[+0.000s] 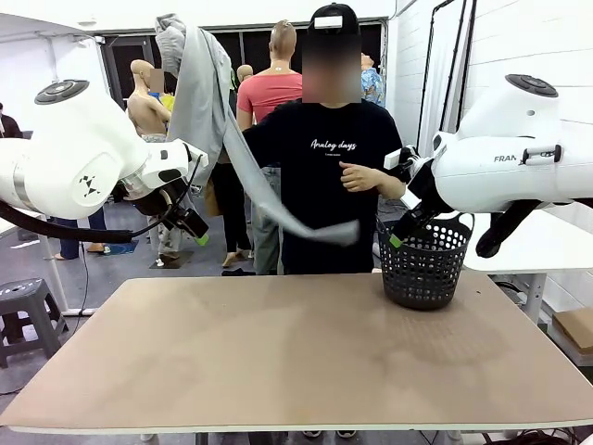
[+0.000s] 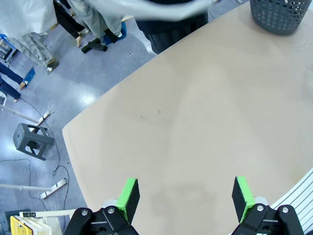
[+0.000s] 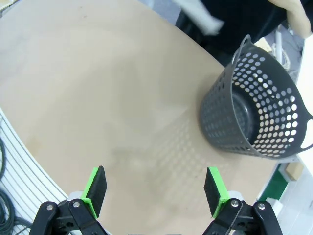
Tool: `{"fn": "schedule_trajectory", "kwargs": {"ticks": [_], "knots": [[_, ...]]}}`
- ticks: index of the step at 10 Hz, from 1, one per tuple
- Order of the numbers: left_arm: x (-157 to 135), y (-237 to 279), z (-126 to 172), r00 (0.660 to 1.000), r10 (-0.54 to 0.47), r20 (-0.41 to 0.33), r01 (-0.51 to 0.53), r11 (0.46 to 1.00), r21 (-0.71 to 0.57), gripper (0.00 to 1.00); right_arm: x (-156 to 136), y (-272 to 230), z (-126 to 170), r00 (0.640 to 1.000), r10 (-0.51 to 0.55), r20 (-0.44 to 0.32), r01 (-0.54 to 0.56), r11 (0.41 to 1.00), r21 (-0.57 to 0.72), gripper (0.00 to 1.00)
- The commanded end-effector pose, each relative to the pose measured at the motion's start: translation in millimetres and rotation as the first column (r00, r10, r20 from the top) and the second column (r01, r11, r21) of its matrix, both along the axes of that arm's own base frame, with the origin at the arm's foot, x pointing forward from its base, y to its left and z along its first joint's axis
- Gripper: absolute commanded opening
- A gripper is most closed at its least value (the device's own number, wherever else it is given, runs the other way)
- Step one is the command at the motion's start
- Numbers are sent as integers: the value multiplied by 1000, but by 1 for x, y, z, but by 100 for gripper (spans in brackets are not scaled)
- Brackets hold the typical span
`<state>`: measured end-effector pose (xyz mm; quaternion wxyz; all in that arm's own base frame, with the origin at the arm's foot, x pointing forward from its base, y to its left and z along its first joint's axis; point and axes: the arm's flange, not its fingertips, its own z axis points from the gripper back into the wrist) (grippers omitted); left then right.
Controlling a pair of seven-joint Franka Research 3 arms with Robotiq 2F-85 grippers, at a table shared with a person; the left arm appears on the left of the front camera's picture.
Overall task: Fold the training pants.
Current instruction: Grab both ends of the Training pants handed by a person.
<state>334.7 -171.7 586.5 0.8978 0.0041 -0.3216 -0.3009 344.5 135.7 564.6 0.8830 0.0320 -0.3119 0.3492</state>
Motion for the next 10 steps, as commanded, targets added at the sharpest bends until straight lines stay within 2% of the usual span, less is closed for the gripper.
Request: {"fn": "schedule_trajectory", "kwargs": {"ticks": [1,10], "knots": [[-1,-1,1,1000,-2,1,2,1000,-1,100,0,0,0,1000,0,5,0,1000,1,100],[-1,-1,1,1000,-2,1,2,1000,-1,100,0,0,0,1000,0,5,0,1000,1,100]]}}
